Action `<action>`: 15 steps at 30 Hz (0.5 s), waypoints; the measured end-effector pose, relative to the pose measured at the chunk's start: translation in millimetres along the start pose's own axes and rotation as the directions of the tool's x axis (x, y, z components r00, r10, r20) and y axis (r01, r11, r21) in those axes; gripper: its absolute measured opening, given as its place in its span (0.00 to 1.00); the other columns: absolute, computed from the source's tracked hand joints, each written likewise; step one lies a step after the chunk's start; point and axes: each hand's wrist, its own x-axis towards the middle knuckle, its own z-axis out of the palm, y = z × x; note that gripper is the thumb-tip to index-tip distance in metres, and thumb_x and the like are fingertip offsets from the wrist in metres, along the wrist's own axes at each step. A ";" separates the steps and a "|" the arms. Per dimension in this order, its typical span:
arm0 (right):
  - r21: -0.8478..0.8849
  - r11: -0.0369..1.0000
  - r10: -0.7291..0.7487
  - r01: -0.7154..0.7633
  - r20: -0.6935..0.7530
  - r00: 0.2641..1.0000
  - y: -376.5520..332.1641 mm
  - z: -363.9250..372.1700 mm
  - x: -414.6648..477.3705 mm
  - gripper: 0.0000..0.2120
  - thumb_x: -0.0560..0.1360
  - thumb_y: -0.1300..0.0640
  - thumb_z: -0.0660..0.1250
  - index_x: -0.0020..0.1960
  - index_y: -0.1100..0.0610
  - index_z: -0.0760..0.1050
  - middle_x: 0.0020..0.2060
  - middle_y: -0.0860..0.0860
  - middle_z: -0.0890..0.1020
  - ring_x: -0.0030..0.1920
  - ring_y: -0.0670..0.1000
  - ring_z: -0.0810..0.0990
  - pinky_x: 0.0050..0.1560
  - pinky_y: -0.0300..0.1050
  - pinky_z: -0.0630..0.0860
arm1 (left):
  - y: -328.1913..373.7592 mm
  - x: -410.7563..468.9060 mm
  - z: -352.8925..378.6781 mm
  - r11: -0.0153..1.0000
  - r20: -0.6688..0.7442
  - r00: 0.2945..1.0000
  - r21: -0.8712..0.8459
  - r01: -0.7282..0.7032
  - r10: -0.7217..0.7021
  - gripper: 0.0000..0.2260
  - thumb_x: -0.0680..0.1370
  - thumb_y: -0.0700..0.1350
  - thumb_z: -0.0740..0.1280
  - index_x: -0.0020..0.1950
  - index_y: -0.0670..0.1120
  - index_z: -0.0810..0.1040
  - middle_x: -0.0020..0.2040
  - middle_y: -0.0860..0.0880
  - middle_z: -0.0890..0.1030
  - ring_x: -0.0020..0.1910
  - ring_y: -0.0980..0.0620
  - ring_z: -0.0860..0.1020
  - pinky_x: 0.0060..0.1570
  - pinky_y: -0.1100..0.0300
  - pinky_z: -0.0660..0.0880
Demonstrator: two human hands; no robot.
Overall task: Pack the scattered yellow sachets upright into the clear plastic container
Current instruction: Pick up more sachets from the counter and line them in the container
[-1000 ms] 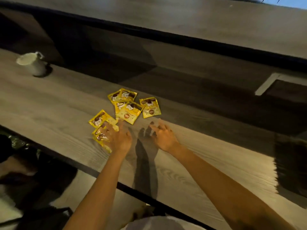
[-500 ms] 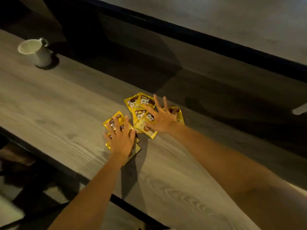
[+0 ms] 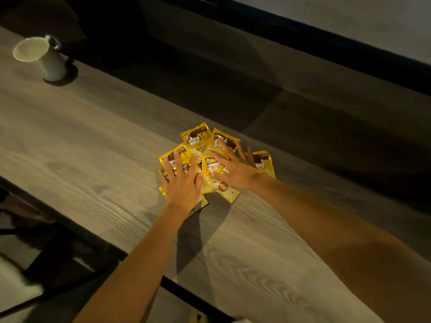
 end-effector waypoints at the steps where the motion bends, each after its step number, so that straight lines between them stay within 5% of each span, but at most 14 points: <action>1: 0.022 1.000 0.017 -0.017 -0.024 1.000 4.2 5.3 -8.7 0.32 0.75 0.34 0.52 0.73 0.37 0.40 0.75 0.44 0.35 0.74 0.60 0.32 0.72 0.62 0.34 | 7.2 -2.9 0.0 1.000 0.004 1.000 0.010 -0.012 0.012 0.30 0.73 0.59 0.40 0.74 0.55 0.59 0.75 0.37 0.58 0.73 0.31 0.56 0.67 0.33 0.55; 7: 0.072 0.989 0.134 -0.130 -0.054 0.990 36.3 26.6 -67.6 0.31 0.76 0.35 0.50 0.73 0.37 0.40 0.76 0.44 0.35 0.74 0.60 0.32 0.73 0.59 0.35 | 50.8 -30.1 6.5 0.987 0.060 0.987 0.052 -0.151 0.148 0.30 0.74 0.59 0.41 0.74 0.56 0.61 0.75 0.38 0.58 0.73 0.31 0.56 0.68 0.33 0.55; 11: 0.068 0.978 0.201 -0.196 -0.063 0.978 63.5 44.7 -119.2 0.33 0.72 0.30 0.46 0.73 0.37 0.39 0.76 0.45 0.36 0.74 0.62 0.33 0.73 0.60 0.37 | 85.1 -56.6 17.3 0.958 0.107 0.966 0.145 -0.249 0.235 0.25 0.73 0.57 0.51 0.66 0.55 0.73 0.67 0.37 0.73 0.64 0.30 0.72 0.55 0.31 0.69; 15: 0.106 0.953 0.291 -0.283 -0.064 0.955 93.0 67.6 -177.8 0.33 0.71 0.29 0.41 0.73 0.36 0.38 0.76 0.45 0.37 0.75 0.61 0.34 0.74 0.61 0.38 | 125.1 -90.3 33.2 0.928 0.140 0.930 0.114 -0.355 0.339 0.24 0.73 0.57 0.52 0.64 0.55 0.75 0.66 0.38 0.75 0.62 0.30 0.73 0.54 0.32 0.71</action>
